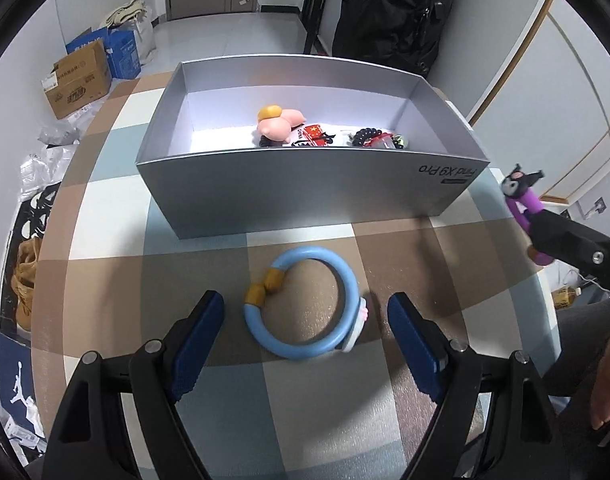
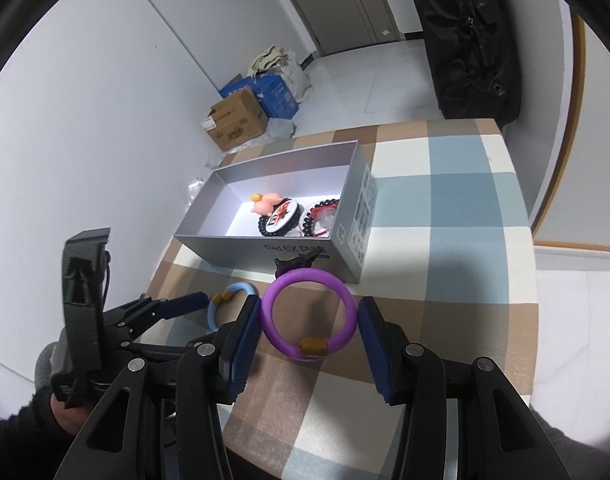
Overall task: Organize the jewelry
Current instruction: 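Grasp the blue ring with the left tool while the right tool lifts the purple ring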
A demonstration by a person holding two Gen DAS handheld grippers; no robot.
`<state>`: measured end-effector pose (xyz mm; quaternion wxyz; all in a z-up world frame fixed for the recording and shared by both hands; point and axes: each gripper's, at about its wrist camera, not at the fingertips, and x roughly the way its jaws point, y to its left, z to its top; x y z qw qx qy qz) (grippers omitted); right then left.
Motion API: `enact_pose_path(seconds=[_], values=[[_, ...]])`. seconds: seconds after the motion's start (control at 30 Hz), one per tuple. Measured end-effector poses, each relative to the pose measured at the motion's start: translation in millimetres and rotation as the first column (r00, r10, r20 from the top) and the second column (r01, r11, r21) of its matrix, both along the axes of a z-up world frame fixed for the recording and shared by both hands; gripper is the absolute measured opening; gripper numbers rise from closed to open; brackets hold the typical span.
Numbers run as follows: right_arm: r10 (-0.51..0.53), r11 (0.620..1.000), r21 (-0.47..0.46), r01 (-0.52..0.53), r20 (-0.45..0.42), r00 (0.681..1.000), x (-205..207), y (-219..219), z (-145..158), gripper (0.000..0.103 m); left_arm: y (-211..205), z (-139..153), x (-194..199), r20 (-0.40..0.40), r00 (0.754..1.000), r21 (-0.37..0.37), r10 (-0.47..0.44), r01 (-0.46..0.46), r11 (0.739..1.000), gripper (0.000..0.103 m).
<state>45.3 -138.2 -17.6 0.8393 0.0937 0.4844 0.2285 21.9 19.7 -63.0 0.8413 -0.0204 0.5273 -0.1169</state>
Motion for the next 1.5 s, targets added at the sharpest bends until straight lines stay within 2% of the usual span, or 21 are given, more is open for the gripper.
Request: enact_pose_path(seconds=[0.13, 0.23, 0.3, 0.4, 0.57, 0.7, 1.0, 1.27, 1.5], values=[[-0.001, 1.000, 0.001, 0.001, 0.008, 1.000, -2, -3, 3, 0.048, -9, -2, 1, 0.008, 1.000, 0.058, -0.009, 0.008, 0.998, 0.080], [-0.007, 1.000, 0.004, 0.007, 0.009, 1.000, -4, -7, 5, 0.048, -19, -4, -3, 0.020, 0.999, 0.136, -0.041, 0.038, 0.990, 0.079], [-0.012, 1.000, 0.008, 0.012, 0.008, 1.000, -4, -8, 5, 0.048, -16, -4, -3, 0.016, 0.999, 0.126, -0.041, 0.038, 0.991, 0.075], [-0.014, 1.000, 0.010, 0.013, 0.011, 1.000, -4, -9, 7, 0.048, -13, -1, -5, 0.022, 0.999, 0.123, -0.042, 0.039, 0.992, 0.059], [-0.012, 1.000, 0.013, 0.012, 0.009, 1.000, -4, -9, 7, 0.048, -14, -1, -4, 0.000, 0.996, 0.044, -0.089, 0.089, 0.995, 0.057], [-0.007, 1.000, 0.013, 0.006, 0.015, 1.000, -3, -7, 8, 0.048, -18, -1, -5, 0.001, 0.994, 0.056, -0.110, 0.110, 0.992, 0.057], [-0.004, 1.000, 0.011, 0.004, 0.009, 1.000, -2, -5, 5, 0.048, -16, 5, -3, -0.007, 0.995, 0.003, -0.095, 0.095, 0.995, 0.057], [0.003, 1.000, 0.019, -0.003, 0.021, 1.000, -1, 1, 9, 0.048, -8, 27, -2, 0.052, 0.996, -0.076, -0.073, 0.077, 0.994, 0.057], [0.019, 0.999, 0.032, -0.020, 0.021, 1.000, 1, 10, 10, 0.048, 1, 35, 4, 0.065, 0.997, -0.155, -0.039, 0.048, 0.987, 0.057]])
